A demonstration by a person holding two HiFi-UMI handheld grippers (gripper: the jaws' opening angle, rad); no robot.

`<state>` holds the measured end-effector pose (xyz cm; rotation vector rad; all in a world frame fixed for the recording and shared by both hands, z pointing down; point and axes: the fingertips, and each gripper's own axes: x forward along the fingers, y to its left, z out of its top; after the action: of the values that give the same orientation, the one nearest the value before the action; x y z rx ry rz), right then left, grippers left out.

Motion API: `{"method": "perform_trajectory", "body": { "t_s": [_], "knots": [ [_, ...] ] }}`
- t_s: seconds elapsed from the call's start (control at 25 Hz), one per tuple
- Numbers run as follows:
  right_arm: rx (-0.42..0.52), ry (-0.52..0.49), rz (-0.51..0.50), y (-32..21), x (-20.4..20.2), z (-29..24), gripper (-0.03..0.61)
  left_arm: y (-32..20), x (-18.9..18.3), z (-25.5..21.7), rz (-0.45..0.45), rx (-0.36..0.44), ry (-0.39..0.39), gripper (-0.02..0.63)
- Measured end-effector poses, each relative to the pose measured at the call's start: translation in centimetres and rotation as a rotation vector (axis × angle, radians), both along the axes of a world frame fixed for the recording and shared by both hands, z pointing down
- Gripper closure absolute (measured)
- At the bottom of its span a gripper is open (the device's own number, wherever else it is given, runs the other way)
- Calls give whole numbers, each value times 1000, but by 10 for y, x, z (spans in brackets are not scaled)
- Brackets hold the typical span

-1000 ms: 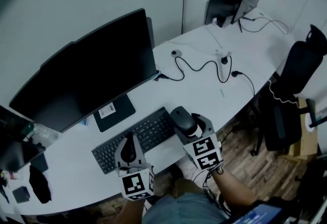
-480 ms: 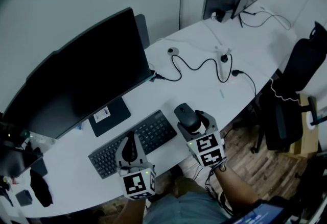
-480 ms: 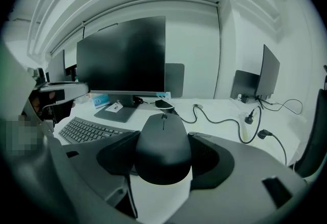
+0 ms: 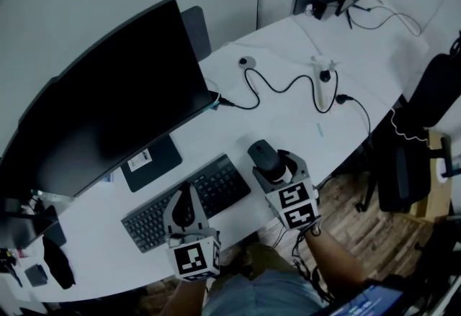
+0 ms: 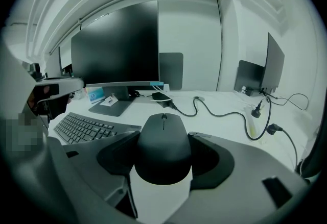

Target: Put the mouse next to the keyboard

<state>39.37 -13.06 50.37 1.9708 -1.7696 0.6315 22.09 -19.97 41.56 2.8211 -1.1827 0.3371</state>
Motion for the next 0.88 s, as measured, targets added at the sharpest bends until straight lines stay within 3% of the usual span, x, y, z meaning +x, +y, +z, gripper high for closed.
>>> {"method": "perform_trajectory", "body": {
  "t_s": [0.64,0.88],
  "knots": [
    [-90,-52,-5,-19,12,59,276,-20,-9,43,-44,-100,-77,609],
    [-115,-62,-7,-19,12,77,277,-25,-8,50,-45,-100,-90,609]
  ]
}}
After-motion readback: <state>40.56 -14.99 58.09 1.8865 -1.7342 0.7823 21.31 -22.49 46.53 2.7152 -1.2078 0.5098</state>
